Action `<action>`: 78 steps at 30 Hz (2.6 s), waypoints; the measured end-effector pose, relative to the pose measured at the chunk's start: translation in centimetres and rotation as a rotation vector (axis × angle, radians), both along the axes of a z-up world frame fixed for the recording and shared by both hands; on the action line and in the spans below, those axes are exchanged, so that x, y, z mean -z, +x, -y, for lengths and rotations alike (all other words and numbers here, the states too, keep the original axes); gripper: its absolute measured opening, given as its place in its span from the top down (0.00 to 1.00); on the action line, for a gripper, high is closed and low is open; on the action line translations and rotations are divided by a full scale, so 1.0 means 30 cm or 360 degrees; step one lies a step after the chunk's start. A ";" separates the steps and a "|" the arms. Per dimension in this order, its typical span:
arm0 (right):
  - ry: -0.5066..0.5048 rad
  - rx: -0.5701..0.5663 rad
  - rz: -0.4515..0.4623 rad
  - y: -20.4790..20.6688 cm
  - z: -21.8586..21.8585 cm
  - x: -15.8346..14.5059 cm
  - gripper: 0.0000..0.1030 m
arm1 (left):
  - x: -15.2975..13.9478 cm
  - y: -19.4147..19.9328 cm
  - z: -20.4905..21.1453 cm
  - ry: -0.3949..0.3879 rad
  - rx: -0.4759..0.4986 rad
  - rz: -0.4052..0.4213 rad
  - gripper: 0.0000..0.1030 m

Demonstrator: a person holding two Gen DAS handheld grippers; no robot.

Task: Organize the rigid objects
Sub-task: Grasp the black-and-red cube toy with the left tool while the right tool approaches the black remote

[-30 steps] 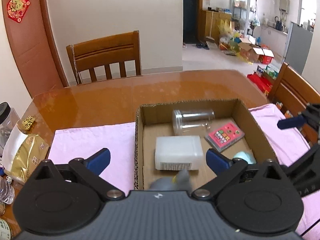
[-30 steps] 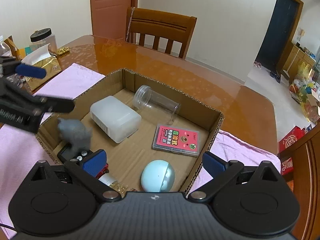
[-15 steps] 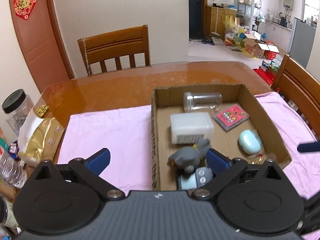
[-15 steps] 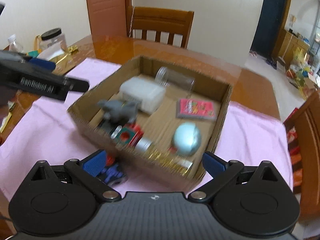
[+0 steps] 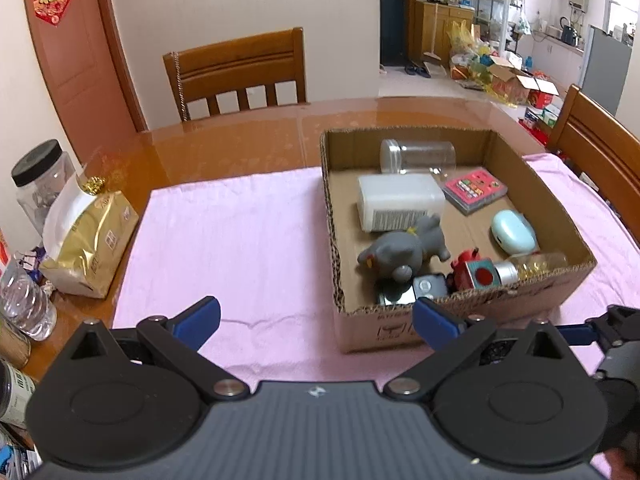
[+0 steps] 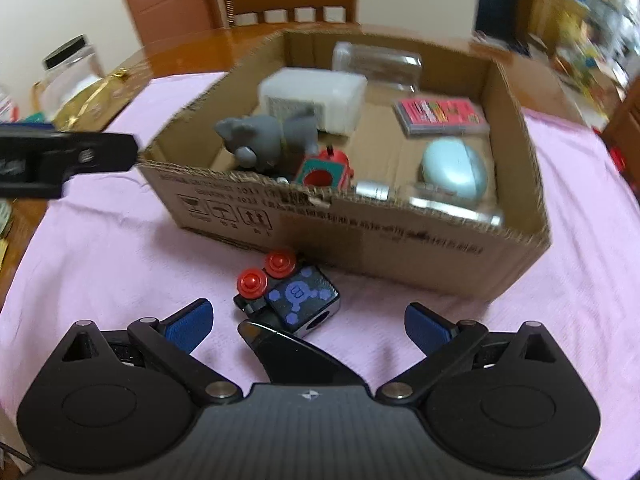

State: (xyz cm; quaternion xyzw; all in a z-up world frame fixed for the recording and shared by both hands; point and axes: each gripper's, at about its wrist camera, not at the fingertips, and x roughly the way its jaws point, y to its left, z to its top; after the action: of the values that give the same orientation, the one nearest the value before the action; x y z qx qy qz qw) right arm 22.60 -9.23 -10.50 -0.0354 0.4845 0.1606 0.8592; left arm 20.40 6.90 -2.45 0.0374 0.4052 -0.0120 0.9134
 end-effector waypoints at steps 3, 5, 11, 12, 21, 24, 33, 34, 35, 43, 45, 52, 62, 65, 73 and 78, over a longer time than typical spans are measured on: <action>0.0005 0.0085 -0.0034 -0.006 0.008 0.032 0.00 | 0.007 -0.004 -0.009 -0.0011 0.0020 -0.0012 0.01; 0.0021 0.0124 -0.0046 -0.016 0.027 0.041 0.00 | 0.010 -0.003 -0.012 -0.0014 0.0032 -0.0010 0.01; 0.0000 0.0209 -0.0096 -0.045 0.088 0.069 0.00 | 0.029 0.009 0.000 -0.0062 0.0070 -0.0045 0.01; -0.0007 0.0222 -0.0097 -0.048 0.098 0.073 0.00 | 0.032 0.011 0.004 -0.0069 0.0082 -0.0051 0.01; -0.0208 0.0206 -0.0056 -0.087 0.187 0.093 0.00 | 0.066 0.004 0.084 -0.0073 0.0209 -0.0102 0.01; -0.0220 0.0155 -0.0045 -0.106 0.229 0.095 0.00 | 0.085 -0.001 0.115 -0.0067 0.0245 -0.0130 0.01; -0.0203 0.0157 -0.0018 -0.110 0.321 0.098 0.00 | 0.181 -0.008 0.218 -0.0062 0.0344 -0.0213 0.01; -0.0202 0.0153 -0.0016 -0.109 0.321 0.100 0.00 | 0.198 -0.005 0.229 -0.0069 0.0359 -0.0227 0.01; -0.0201 0.0148 -0.0011 -0.107 0.321 0.102 0.00 | 0.214 -0.002 0.239 -0.0072 0.0370 -0.0236 0.01; -0.0218 0.0091 -0.0031 -0.126 0.343 0.094 0.00 | 0.278 0.001 0.298 -0.0012 0.0503 -0.0218 0.09; -0.0243 0.0089 -0.0028 -0.136 0.358 0.094 0.00 | 0.283 0.004 0.308 -0.0010 0.0530 -0.0224 0.13; -0.0244 0.0230 -0.0043 -0.160 0.462 0.090 0.00 | 0.299 0.019 0.329 -0.0030 0.0599 -0.0255 0.34; -0.0228 0.0185 0.0008 -0.166 0.425 0.088 0.00 | 0.288 0.004 0.311 -0.0026 0.0550 -0.0263 0.52; -0.0159 0.0101 0.0017 -0.186 0.379 0.084 0.00 | 0.285 -0.014 0.267 -0.0034 0.0448 -0.0277 0.52; -0.0164 0.0036 0.0086 -0.160 0.263 0.101 0.00 | 0.283 -0.051 0.188 -0.0053 0.0289 -0.0285 0.52; -0.0164 -0.0027 0.0099 -0.134 0.220 0.106 0.00 | 0.282 -0.053 0.194 -0.0037 0.0330 -0.0283 0.51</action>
State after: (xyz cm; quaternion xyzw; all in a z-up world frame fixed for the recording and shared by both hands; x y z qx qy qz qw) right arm 18.57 -15.84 -13.69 -0.0886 0.4649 0.1416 0.8695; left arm 18.80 1.09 -10.91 0.0672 0.4783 -0.1143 0.8681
